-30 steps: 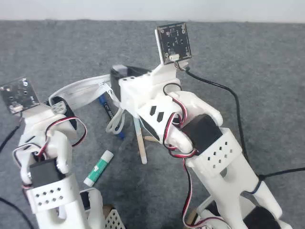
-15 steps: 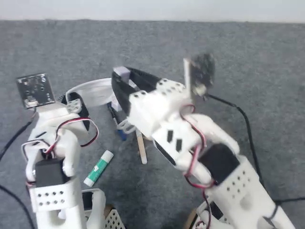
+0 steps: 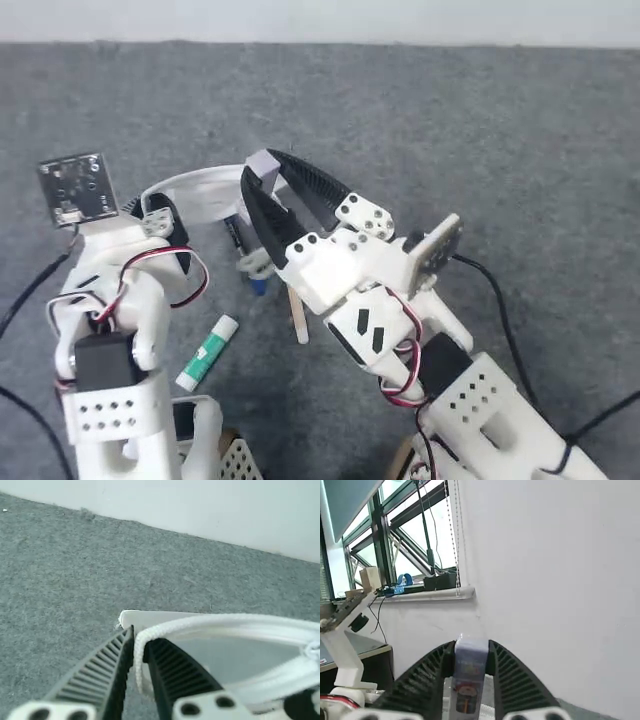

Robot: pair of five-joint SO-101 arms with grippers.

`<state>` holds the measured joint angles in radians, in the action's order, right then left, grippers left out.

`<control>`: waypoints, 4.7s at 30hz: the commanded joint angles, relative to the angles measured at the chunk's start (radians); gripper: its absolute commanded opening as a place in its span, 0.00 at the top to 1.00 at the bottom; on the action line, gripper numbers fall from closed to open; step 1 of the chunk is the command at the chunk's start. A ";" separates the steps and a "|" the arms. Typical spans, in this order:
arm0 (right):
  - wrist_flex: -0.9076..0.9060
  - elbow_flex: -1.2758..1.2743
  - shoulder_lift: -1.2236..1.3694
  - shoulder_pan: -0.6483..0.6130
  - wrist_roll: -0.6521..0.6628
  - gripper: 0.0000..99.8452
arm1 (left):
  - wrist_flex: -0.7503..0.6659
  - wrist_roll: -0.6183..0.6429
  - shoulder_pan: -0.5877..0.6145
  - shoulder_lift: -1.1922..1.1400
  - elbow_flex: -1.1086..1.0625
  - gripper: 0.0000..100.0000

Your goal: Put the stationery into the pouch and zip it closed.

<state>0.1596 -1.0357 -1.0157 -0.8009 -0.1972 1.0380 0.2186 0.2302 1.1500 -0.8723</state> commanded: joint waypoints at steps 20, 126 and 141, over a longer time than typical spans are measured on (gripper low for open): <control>0.578 0.018 0.526 -0.021 0.115 0.99 | 0.012 -0.008 -0.006 -0.008 0.062 0.99; -0.951 0.483 1.090 0.104 0.499 0.91 | -0.008 0.041 0.311 0.000 0.054 0.99; -1.029 0.537 1.118 0.143 0.494 1.00 | -0.008 0.041 0.311 0.000 0.053 0.99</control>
<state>-0.8270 -0.5462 0.1181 -0.6705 0.2954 1.0503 0.2447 0.5370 1.1439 -0.8738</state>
